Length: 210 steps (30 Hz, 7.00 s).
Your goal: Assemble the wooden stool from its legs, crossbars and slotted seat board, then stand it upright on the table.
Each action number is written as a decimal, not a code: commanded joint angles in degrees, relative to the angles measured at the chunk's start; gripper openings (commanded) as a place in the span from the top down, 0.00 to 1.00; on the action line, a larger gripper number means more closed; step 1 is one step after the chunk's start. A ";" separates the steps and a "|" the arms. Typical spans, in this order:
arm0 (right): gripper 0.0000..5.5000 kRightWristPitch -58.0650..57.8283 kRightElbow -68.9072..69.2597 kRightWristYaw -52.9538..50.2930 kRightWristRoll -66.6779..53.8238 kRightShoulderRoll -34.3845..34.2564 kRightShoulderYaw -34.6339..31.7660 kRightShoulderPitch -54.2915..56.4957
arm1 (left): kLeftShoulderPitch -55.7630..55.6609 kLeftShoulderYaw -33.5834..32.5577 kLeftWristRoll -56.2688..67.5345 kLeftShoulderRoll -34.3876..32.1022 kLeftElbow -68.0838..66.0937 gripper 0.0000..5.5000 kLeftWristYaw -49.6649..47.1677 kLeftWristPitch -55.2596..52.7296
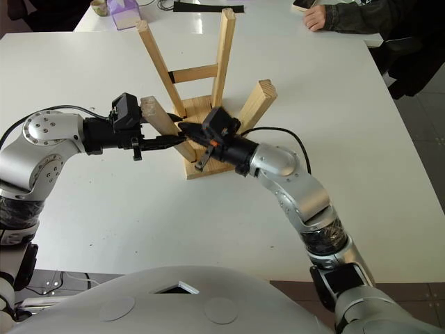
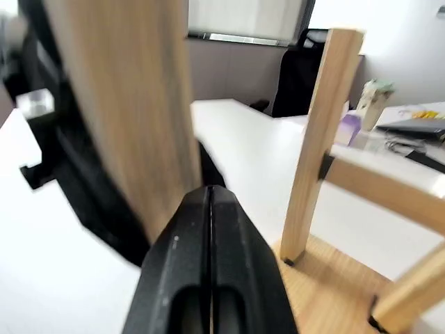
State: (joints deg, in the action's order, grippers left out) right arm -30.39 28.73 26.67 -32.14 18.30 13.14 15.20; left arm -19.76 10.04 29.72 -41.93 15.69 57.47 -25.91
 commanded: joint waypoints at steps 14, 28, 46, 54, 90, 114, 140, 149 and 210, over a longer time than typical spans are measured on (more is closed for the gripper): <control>0.70 14.60 -23.73 -13.01 22.84 20.40 -16.84 1.31 | 2.19 3.69 -4.24 -1.93 -2.00 0.63 -0.46 -3.65; 0.33 -4.58 4.55 -7.95 14.44 3.98 1.85 1.96 | -0.36 8.57 -4.97 0.48 -0.29 0.63 0.19 -4.77; 0.29 -3.66 4.21 -5.94 17.29 3.55 -1.62 2.78 | 3.06 6.91 -5.01 -0.03 -0.59 0.63 -1.78 -4.27; 0.29 -11.25 5.42 -6.35 19.21 1.02 -0.39 6.46 | 1.71 9.10 -3.48 2.50 2.38 0.63 -3.57 -6.40; 0.29 15.95 -15.02 6.48 33.00 24.41 -15.23 -23.08 | 28.86 -14.49 1.79 -5.25 5.76 0.36 -0.02 -2.67; 0.51 9.93 -12.12 19.72 30.97 25.71 -0.58 -23.34 | -16.77 -5.72 -33.26 17.77 -77.46 0.52 -22.60 51.72; 0.51 35.49 -48.29 6.59 46.64 21.69 4.61 -2.48 | 18.06 -0.02 -22.57 4.45 -29.39 0.52 -7.09 32.93; 0.51 24.11 -21.79 14.17 36.12 25.45 -1.78 -19.73 | -7.68 -4.42 -30.92 8.45 -58.87 0.52 -21.61 42.10; 0.51 24.19 -11.55 8.40 40.63 18.79 -0.39 -34.49 | 26.74 1.67 -29.03 3.65 -36.95 0.52 -11.37 53.19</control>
State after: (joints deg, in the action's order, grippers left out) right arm -4.88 19.09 34.81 5.82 39.30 8.51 -20.60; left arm 4.89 8.11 5.71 -39.68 -18.38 44.96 28.80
